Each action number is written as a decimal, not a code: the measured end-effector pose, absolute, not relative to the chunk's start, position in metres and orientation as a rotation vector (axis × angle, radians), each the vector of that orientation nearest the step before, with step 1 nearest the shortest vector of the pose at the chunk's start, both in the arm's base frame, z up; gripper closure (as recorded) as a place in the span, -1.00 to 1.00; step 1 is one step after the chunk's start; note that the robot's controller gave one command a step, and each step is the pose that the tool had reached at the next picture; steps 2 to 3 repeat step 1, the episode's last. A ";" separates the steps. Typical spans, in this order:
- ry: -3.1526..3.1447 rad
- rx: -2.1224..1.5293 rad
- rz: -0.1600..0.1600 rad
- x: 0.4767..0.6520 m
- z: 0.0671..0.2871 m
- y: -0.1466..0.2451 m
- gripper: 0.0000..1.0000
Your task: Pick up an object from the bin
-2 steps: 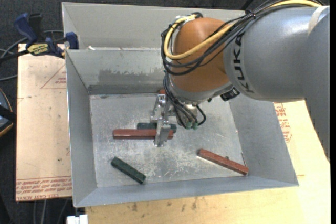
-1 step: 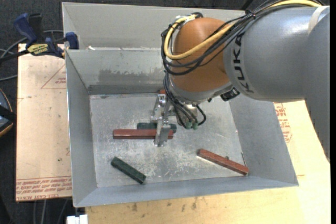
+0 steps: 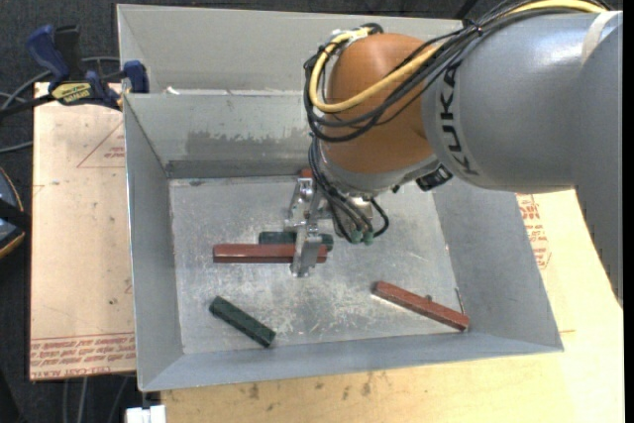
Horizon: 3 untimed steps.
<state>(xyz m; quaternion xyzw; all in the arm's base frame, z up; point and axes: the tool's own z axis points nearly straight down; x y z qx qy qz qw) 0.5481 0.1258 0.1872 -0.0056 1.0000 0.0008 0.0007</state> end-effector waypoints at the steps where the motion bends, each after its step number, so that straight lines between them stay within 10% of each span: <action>1: 3.139 -0.056 0.001 0.546 0.281 0.124 1.00; 3: 3.139 -0.056 0.001 0.546 0.281 0.124 1.00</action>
Offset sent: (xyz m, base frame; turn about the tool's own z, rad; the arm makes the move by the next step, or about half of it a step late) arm 0.0000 0.0000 0.0000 0.0000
